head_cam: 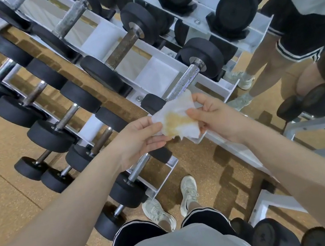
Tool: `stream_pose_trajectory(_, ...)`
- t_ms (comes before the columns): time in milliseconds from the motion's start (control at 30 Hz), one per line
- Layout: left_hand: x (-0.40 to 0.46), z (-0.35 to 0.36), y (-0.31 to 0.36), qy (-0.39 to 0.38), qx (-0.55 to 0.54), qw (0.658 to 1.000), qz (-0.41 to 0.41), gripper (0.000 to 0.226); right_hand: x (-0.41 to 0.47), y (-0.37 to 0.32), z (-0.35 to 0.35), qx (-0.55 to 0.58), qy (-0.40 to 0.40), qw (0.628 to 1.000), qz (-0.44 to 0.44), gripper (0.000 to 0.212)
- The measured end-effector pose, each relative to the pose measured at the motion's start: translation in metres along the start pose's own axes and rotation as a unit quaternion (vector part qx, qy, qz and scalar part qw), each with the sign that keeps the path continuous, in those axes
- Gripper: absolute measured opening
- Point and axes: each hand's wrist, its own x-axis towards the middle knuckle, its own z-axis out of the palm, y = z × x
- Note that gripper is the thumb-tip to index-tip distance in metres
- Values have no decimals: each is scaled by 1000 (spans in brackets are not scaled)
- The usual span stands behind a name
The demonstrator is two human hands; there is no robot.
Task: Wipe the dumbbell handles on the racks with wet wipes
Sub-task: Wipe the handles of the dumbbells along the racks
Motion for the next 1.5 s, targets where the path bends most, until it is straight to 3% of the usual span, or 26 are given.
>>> stream_pose_trajectory(167,2,4,0,-18,0,995,94,13,-7,-1,-10,54,-19,998,-39,50)
stream_pose_trajectory(300,8,5,0,-10,34,991,130,22,-11,-6,-21,-18,-40,998,-52,35)
stream_pose_trajectory(400,16,6,1,6,124,984,131,53,-4,-2,-20,-122,52,989,-62,26)
stream_pose_trajectory(467,20,9,8,9,169,975,146,48,5,1,-20,-159,103,979,-74,21)
stream_pose_trajectory(533,24,14,14,51,237,954,174,34,13,2,-24,-145,98,981,-78,32)
stream_pose_trajectory(600,30,17,18,145,318,912,214,26,23,0,-31,-133,99,985,-56,46)
stream_pose_trajectory(667,35,19,21,228,360,869,253,18,36,-3,-37,-150,173,972,-45,35)
stream_pose_trajectory(733,41,17,23,255,410,838,253,10,50,-10,-40,-232,268,931,-83,16)
stream_pose_trajectory(800,51,13,20,258,471,815,219,30,69,-15,-42,-366,289,867,-174,12)
stream_pose_trajectory(933,58,13,17,258,499,814,149,67,102,4,-39,-599,128,739,-279,20)
stream_pose_trajectory(1033,57,12,15,264,476,831,117,80,106,21,-45,-645,-6,721,-254,22)
stream_pose_trajectory(1167,56,11,13,261,460,841,115,81,110,24,-62,-673,-108,672,-290,42)
stream_pose_trajectory(1233,55,12,16,261,460,841,112,80,115,11,-63,-695,-165,649,-262,50)
stream_pose_trajectory(1333,54,14,19,263,463,839,112,79,120,-10,-57,-722,-230,611,-228,38)
stream_pose_trajectory(1400,54,14,19,265,470,835,111,78,122,-15,-53,-716,-228,626,-206,33)
stream_pose_trajectory(1500,53,15,19,271,473,831,111,79,119,-11,-49,-672,-177,690,-204,48)
